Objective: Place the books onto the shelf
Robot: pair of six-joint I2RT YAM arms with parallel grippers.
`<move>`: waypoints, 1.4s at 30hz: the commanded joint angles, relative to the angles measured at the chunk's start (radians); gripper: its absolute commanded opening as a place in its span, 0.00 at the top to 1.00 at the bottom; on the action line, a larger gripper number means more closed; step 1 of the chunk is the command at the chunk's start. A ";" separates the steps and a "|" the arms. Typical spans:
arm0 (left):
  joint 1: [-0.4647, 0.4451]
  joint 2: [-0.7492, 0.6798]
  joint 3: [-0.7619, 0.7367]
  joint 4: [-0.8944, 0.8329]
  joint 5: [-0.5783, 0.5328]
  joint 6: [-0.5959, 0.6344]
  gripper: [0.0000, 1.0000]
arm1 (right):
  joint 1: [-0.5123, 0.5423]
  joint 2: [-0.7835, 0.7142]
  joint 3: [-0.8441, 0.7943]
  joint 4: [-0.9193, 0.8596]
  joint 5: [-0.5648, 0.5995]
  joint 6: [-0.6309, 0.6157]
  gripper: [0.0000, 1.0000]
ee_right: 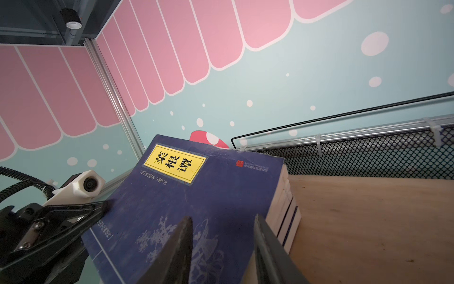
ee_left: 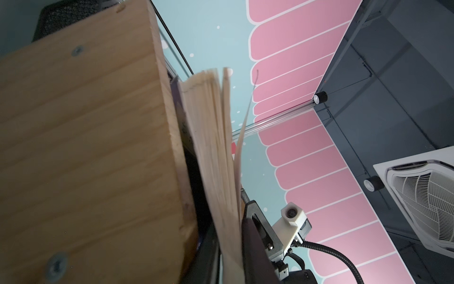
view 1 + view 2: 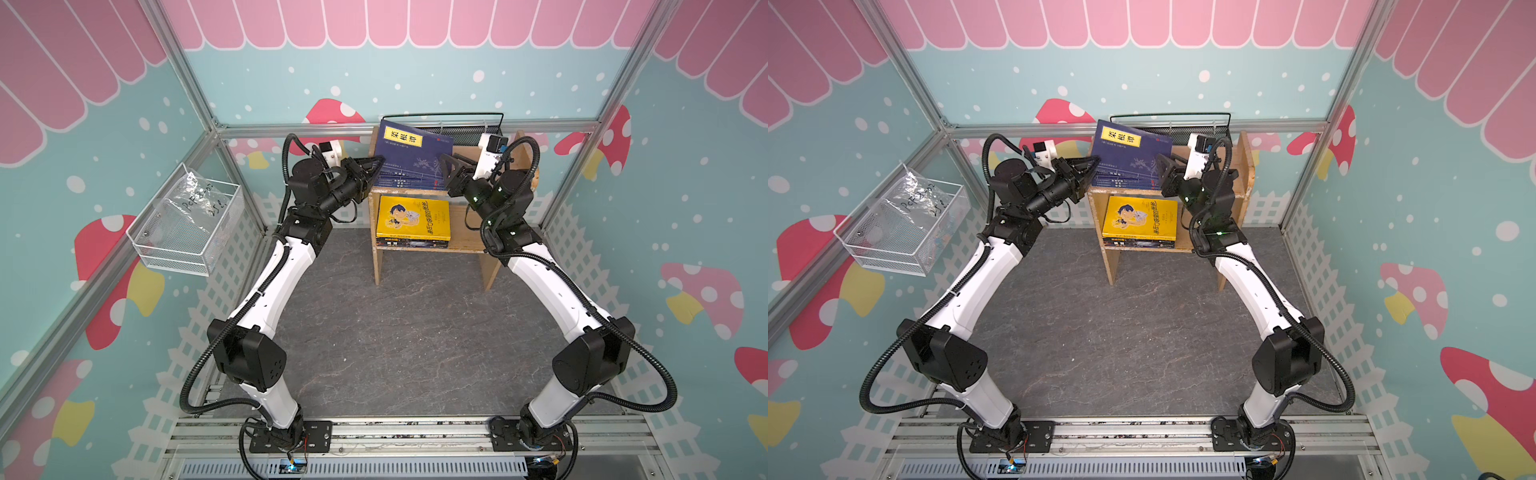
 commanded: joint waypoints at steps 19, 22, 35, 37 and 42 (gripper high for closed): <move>0.035 -0.031 -0.055 0.025 0.000 -0.029 0.36 | 0.037 0.074 -0.013 -0.175 0.128 -0.056 0.62; 0.050 -0.038 -0.042 -0.009 -0.016 0.000 0.35 | 0.041 0.073 -0.017 -0.183 0.141 -0.059 0.62; 0.117 -0.020 0.125 -0.311 -0.102 0.217 0.28 | 0.044 0.068 -0.028 -0.191 0.144 -0.056 0.62; 0.129 -0.021 0.118 -0.311 -0.095 0.224 0.27 | 0.044 0.066 -0.030 -0.192 0.139 -0.054 0.62; 0.125 -0.031 0.133 -0.328 -0.079 0.292 0.27 | 0.044 0.039 -0.047 -0.198 0.169 -0.064 0.62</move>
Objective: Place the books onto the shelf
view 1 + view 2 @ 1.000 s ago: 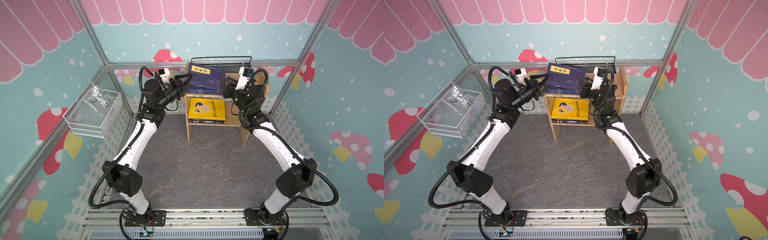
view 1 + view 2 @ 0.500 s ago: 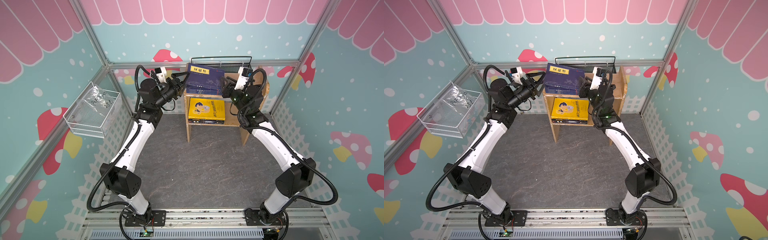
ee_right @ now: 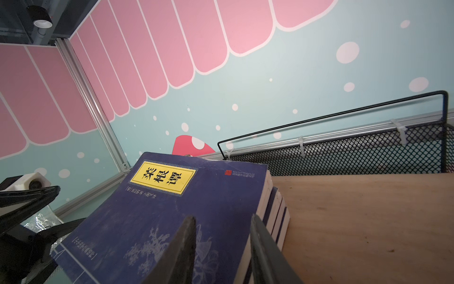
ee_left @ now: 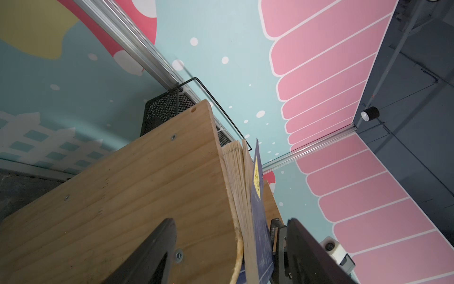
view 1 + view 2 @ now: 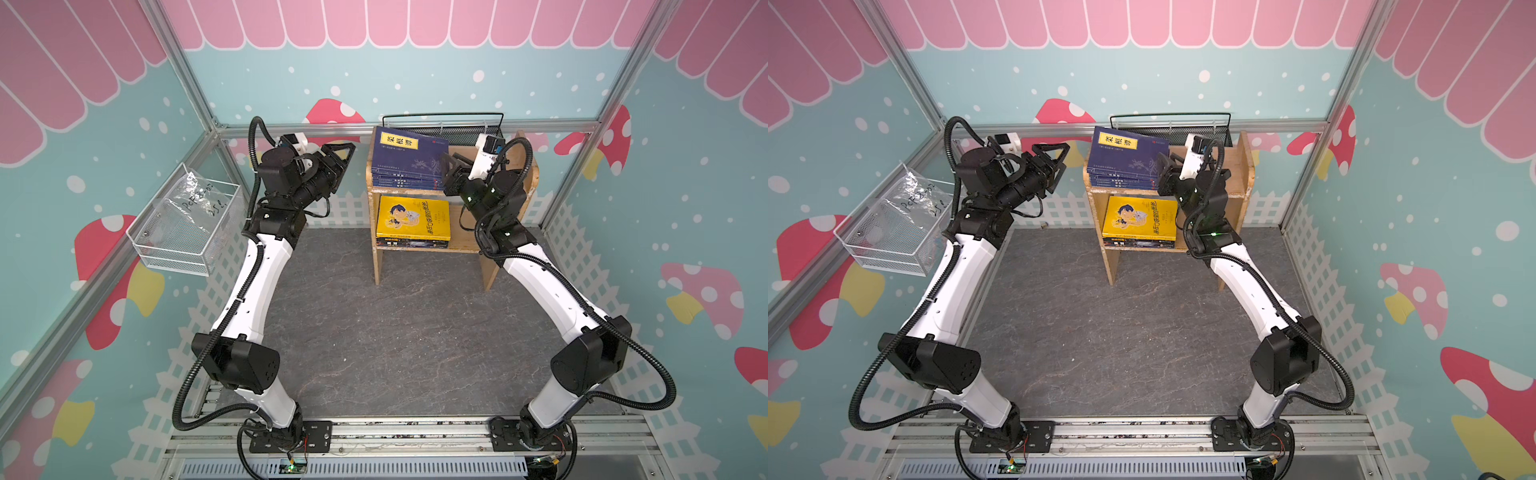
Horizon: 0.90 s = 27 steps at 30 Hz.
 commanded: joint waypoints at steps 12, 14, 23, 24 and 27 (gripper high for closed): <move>-0.072 0.109 0.246 -0.283 -0.027 0.299 0.35 | 0.005 0.010 -0.044 -0.174 0.046 -0.042 0.60; -0.089 0.140 0.289 -0.309 -0.023 0.316 0.35 | 0.005 0.006 -0.043 -0.174 0.045 -0.041 0.60; -0.130 0.218 0.375 -0.403 -0.212 0.386 0.44 | 0.005 -0.020 -0.054 -0.172 0.043 -0.047 0.60; -0.133 0.224 0.379 -0.408 -0.223 0.390 0.45 | 0.005 -0.024 -0.055 -0.171 0.044 -0.049 0.60; -0.137 0.247 0.404 -0.427 -0.248 0.400 0.46 | 0.005 -0.032 -0.061 -0.171 0.047 -0.052 0.60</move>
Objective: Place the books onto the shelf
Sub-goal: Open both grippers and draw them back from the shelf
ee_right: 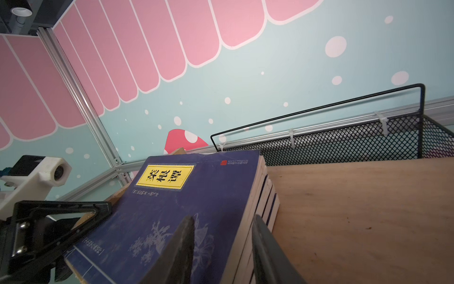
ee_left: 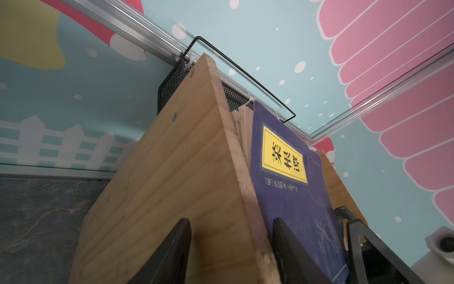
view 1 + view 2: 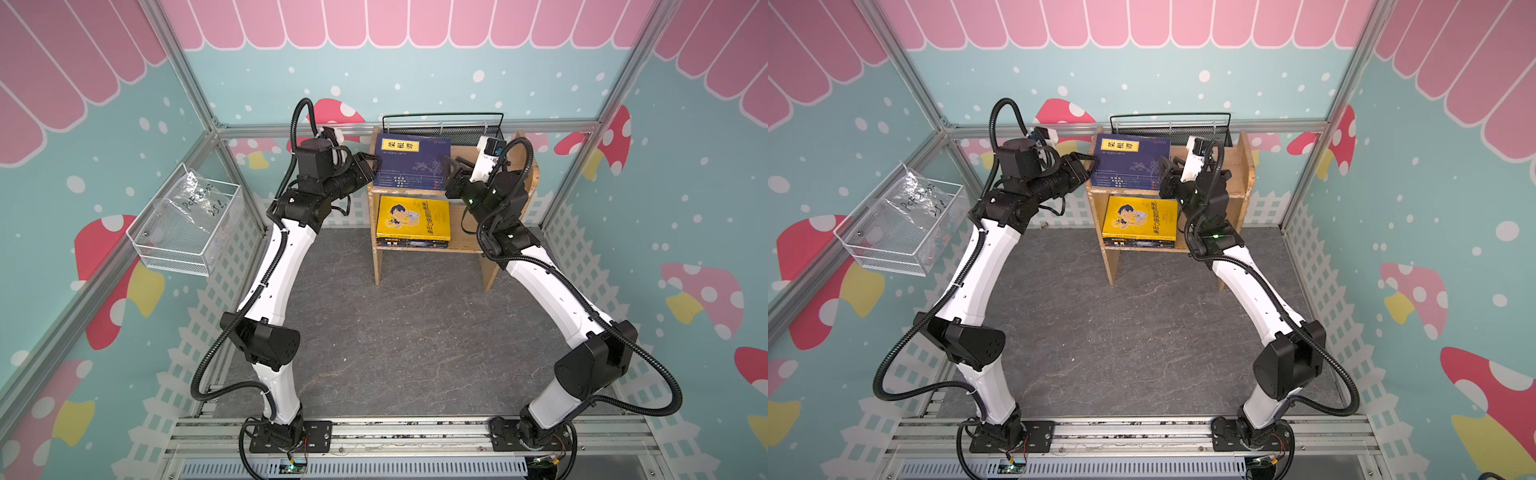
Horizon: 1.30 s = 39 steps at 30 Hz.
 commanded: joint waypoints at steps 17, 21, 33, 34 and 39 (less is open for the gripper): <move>0.009 -0.227 -0.238 0.162 -0.090 0.035 0.38 | 0.000 -0.007 0.023 -0.104 -0.026 -0.111 0.38; 0.024 -0.373 -0.403 0.239 -0.102 0.047 0.29 | 0.000 -0.072 0.016 -0.099 0.011 -0.161 0.26; 0.036 -0.808 -1.000 0.256 -0.368 0.246 0.01 | 0.000 -0.455 -0.427 -0.095 0.083 -0.212 0.11; 0.036 -0.838 -1.055 0.253 -0.416 0.261 0.01 | 0.000 -0.496 -0.487 -0.096 0.095 -0.213 0.10; 0.036 -0.936 -1.323 0.324 -0.619 0.289 0.01 | 0.000 -0.639 -0.752 -0.142 0.232 -0.228 0.04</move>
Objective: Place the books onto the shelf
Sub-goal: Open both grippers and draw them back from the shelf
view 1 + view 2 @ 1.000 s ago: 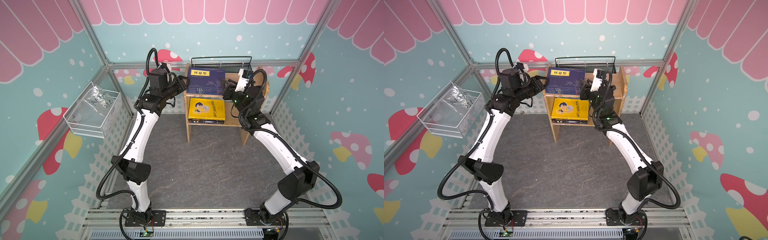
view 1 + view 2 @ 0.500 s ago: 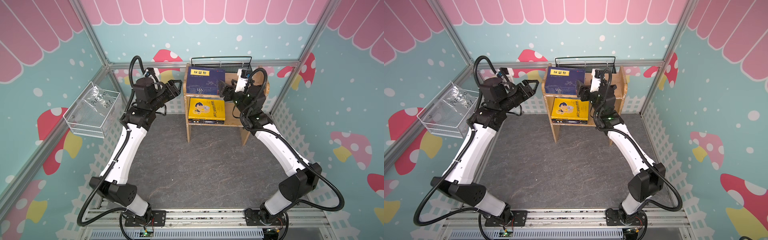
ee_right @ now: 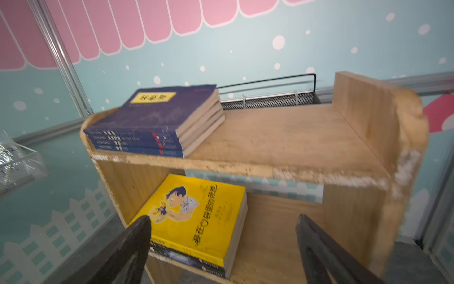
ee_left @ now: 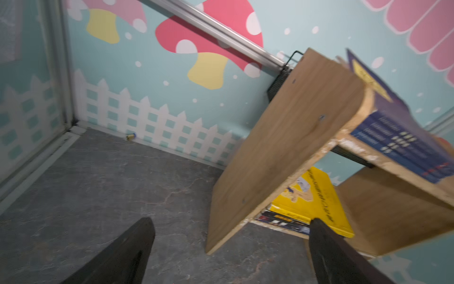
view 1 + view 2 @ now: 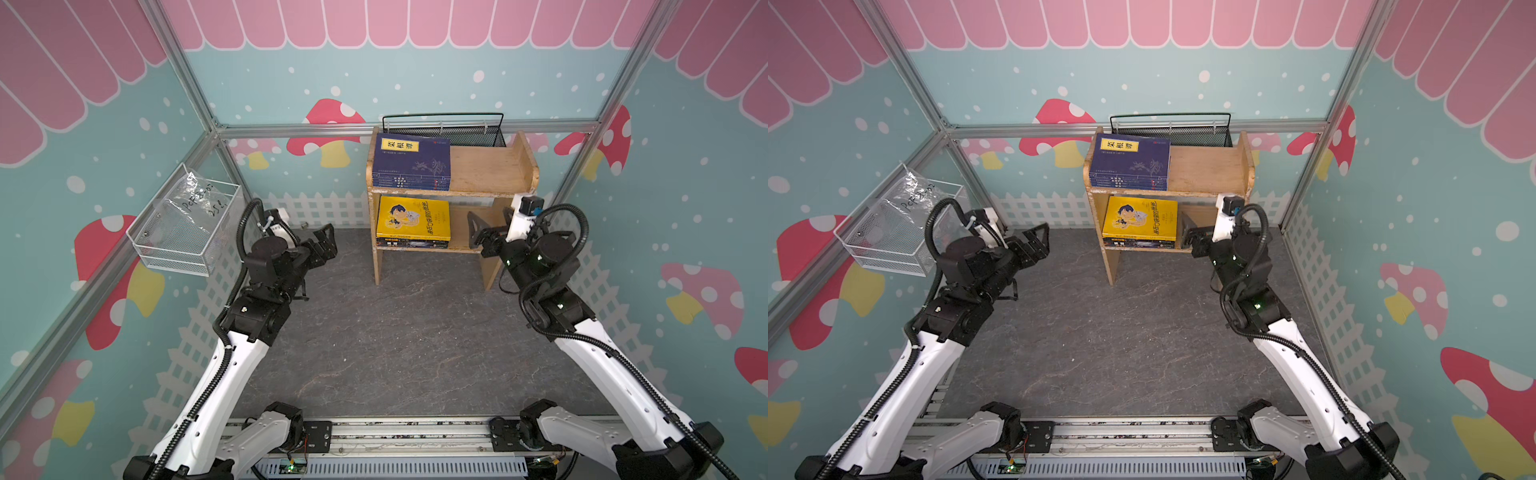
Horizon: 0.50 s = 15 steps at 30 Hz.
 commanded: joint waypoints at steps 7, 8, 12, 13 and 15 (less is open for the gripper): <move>0.008 -0.049 -0.417 0.305 -0.366 0.205 0.01 | -0.001 -0.125 -0.360 -0.109 0.329 0.025 0.00; 0.008 -0.042 -0.451 0.341 -0.391 0.237 0.01 | -0.002 -0.130 -0.388 -0.109 0.366 0.040 0.00; 0.010 -0.012 -0.615 0.603 -0.459 0.331 0.01 | -0.003 -0.129 -0.482 -0.061 0.461 0.066 0.01; 0.010 0.004 -0.674 0.701 -0.464 0.353 0.01 | -0.005 -0.126 -0.503 -0.040 0.477 0.064 0.00; 0.013 0.041 -0.752 0.859 -0.477 0.374 0.01 | -0.009 -0.114 -0.535 -0.009 0.506 0.055 0.00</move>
